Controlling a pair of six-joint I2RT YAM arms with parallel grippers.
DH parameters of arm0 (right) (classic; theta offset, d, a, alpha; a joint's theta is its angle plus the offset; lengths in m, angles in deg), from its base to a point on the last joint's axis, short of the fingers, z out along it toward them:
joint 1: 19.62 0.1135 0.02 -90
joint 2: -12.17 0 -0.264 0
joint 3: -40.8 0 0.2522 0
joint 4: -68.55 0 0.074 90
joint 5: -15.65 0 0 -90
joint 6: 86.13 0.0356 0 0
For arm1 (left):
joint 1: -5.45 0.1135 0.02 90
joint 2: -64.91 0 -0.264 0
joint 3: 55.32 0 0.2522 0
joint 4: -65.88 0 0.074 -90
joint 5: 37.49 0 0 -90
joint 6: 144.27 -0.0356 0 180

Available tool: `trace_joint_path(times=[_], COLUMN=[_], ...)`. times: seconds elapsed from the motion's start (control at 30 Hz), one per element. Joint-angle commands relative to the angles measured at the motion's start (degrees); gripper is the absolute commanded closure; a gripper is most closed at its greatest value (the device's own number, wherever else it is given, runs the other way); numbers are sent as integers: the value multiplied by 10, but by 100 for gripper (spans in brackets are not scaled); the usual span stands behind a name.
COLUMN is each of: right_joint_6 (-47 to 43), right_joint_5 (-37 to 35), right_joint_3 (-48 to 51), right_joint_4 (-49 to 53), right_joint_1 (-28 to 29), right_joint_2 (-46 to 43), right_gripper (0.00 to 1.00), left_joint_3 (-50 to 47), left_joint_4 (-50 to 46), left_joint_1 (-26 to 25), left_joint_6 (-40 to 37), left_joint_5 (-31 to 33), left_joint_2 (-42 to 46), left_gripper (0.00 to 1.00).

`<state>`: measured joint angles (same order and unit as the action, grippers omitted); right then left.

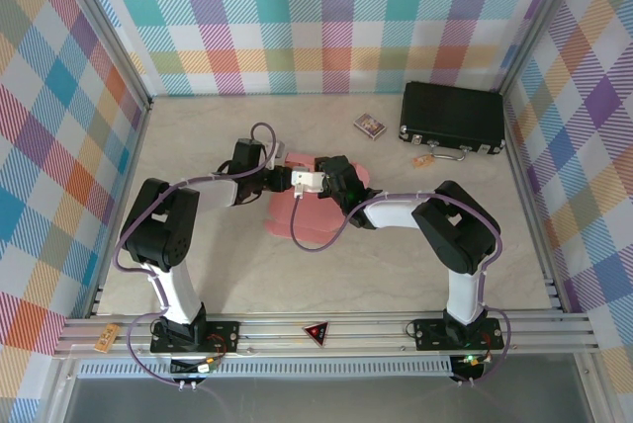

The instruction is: Fold the paper box

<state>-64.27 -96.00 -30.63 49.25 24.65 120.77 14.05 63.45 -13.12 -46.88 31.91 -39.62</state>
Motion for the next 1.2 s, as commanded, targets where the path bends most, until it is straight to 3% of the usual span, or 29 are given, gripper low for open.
trace_joint_path(times=[0.0,0.47,0.6,0.7,0.93,1.17], right_joint_6=[16,46,58,72,116,257], right_joint_5=[19,20,19,19,15,55], right_joint_3=[-4,2,4,7,13,12], right_joint_4=[35,55,55,53,77,164], right_joint_1=[11,19,20,19,22,9], right_joint_2=[-7,-26,-32,-39,-88,-188], right_gripper=[87,82,79,71,39,27], left_joint_3=[-4,-14,-23,-31,-45,-57], left_joint_4=[20,22,29,34,14,-17], left_joint_1=[-12,-40,-45,-49,-62,-68], left_joint_6=[-15,-54,-58,-62,-71,-58], left_joint_5=[17,89,101,112,158,191], left_joint_2=[-15,1,10,18,52,83], left_gripper=[70,90,91,93,95,96])
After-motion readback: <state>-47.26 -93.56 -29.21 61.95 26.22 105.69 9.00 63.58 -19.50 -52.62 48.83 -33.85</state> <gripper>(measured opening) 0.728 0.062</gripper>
